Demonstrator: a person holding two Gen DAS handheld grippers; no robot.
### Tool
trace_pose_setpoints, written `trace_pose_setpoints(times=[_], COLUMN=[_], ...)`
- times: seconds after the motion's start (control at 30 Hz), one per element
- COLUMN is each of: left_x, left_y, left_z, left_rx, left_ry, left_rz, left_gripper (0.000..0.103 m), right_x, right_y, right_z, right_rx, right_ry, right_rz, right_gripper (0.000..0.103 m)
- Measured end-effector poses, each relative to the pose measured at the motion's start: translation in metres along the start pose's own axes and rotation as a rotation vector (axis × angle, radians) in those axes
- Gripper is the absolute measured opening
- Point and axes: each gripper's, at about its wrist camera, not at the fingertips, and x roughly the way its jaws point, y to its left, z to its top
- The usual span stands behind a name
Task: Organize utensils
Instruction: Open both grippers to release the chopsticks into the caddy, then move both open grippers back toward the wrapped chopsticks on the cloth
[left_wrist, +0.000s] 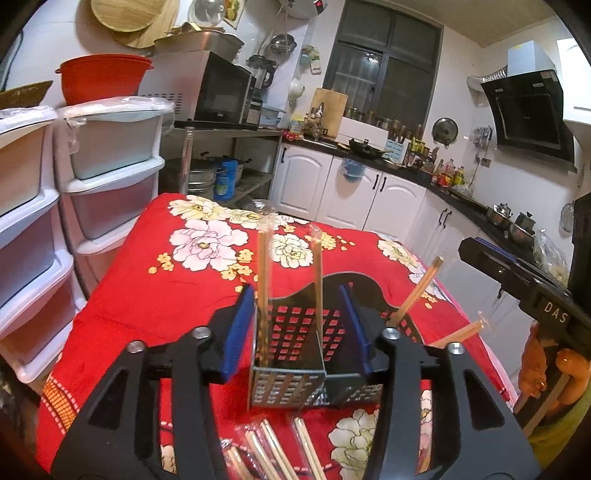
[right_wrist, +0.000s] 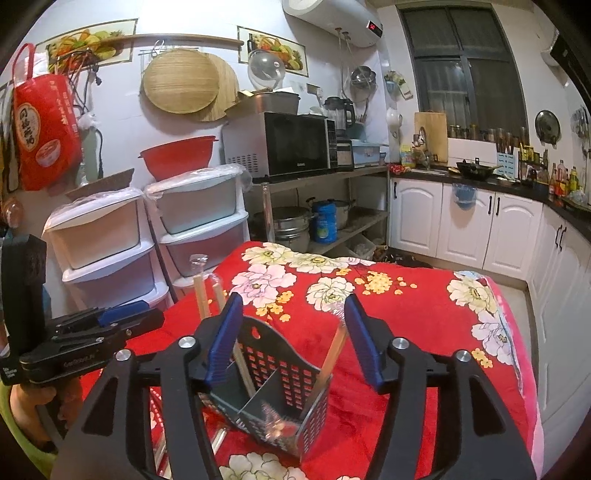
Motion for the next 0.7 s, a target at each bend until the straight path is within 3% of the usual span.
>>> trace_pose_setpoints(times=[0.27,0.43,0.7], left_x=[-0.022,-0.033,-0.045], left_y=[0.013,0.022,0.032], left_z=[-0.011,-0.019,-0.035], left_rx=[-0.022,-0.036,-0.057], left_ry=[-0.016,-0.02,-0.009], left_rz=[0.013,0.024,0.045], left_gripper=[0.058,0.075,0.085], right_x=[-0.014,-0.021,-0.036], right_y=[0.013,0.019,0.024], right_z=[-0.008,-0.018,-0.03], right_rx=[-0.011,-0.01,-0.012], right_ry=[-0.002,0.008,0.016], right_rz=[-0.001,0.007,0.01], right_gripper=[0.065,0.068,0.07])
